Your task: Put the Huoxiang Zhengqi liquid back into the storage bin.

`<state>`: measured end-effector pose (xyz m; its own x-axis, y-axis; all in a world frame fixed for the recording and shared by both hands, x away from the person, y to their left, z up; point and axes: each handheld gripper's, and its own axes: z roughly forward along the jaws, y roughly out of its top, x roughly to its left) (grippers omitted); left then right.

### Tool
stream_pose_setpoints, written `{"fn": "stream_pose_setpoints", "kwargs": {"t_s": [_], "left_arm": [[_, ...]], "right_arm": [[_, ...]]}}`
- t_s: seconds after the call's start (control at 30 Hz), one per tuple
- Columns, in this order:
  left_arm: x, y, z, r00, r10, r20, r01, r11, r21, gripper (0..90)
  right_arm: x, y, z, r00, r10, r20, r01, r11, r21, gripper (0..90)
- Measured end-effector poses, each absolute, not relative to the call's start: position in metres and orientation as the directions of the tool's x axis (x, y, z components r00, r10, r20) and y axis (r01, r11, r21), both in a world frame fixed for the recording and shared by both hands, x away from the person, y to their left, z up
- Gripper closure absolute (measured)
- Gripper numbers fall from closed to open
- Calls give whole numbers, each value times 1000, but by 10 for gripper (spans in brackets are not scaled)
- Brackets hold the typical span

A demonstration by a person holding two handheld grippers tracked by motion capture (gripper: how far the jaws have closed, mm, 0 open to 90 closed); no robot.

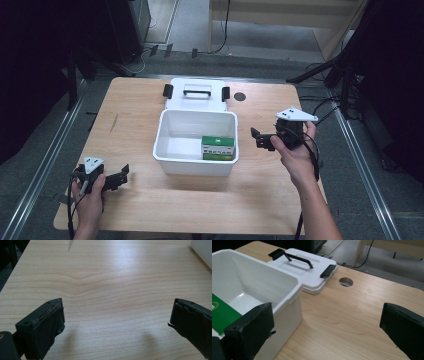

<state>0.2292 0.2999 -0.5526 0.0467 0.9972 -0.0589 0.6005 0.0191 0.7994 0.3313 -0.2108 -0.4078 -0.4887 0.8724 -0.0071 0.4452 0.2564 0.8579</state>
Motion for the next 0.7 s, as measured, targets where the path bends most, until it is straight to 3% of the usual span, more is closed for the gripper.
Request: {"fn": "stream_pose_setpoints", "kwargs": {"t_s": [0.7], "left_arm": [[229, 299, -553, 46, 998, -50, 601, 12, 799, 0]], "right_arm": [[299, -268, -460, -347, 935, 71, 488, 115, 865, 0]]}}
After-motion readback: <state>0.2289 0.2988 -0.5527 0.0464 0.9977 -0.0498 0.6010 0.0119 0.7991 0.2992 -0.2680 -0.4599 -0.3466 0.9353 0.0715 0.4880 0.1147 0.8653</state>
